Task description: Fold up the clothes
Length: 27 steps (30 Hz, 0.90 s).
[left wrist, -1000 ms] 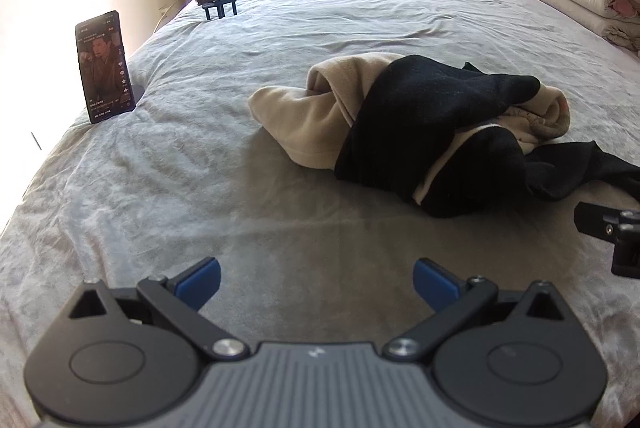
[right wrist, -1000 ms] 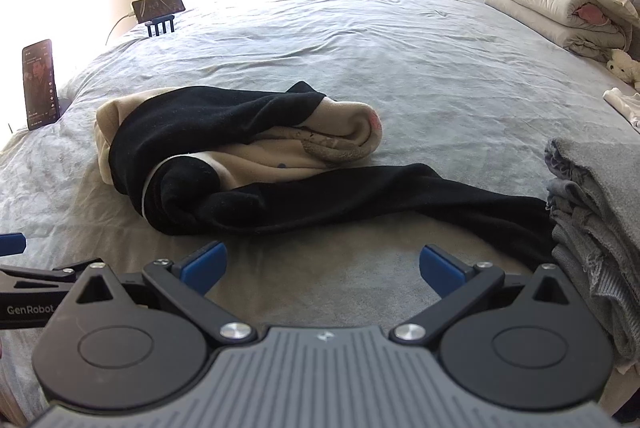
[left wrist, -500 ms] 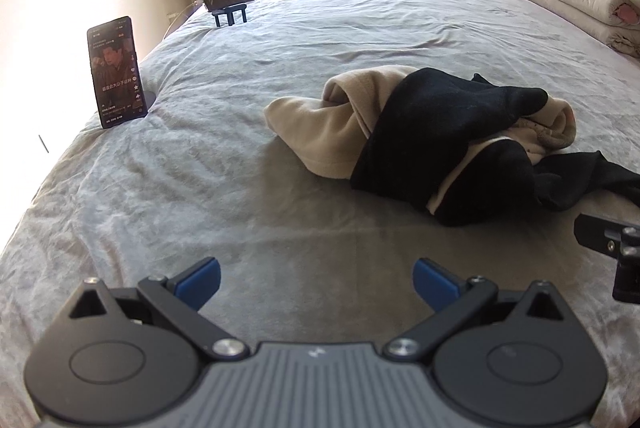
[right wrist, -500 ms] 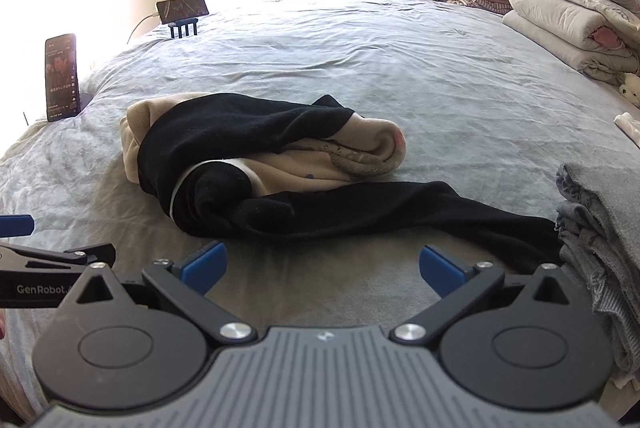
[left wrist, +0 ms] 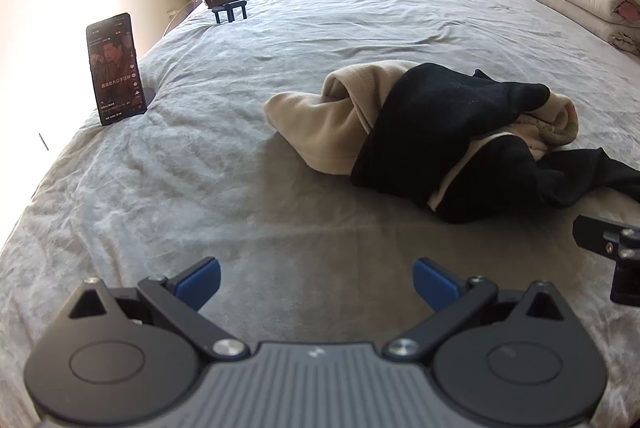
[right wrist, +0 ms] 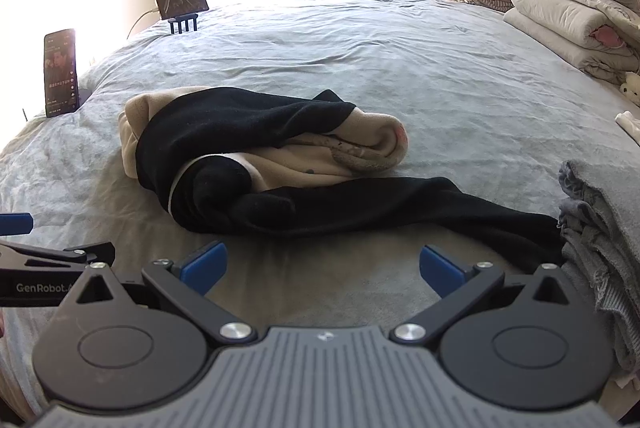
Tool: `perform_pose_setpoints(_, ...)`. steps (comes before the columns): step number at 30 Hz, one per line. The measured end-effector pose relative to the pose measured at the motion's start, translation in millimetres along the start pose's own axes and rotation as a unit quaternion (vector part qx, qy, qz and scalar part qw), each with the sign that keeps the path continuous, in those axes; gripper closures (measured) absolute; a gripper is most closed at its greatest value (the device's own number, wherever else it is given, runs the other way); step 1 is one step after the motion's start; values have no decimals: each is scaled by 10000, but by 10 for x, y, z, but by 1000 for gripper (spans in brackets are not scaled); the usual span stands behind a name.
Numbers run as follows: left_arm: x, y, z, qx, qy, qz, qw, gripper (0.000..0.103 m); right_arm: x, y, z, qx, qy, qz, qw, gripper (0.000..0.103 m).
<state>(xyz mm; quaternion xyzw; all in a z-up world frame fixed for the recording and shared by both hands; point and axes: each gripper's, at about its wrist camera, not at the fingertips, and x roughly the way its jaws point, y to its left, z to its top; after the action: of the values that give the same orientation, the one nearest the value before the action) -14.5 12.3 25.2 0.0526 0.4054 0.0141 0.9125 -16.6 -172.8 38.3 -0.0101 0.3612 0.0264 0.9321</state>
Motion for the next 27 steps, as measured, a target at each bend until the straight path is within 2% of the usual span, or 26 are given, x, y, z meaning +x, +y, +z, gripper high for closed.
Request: perform_pose_setpoints(27,10,-12,1,-15,16,0,10000,0,31,37,-12,-79,66,45,9999,0)
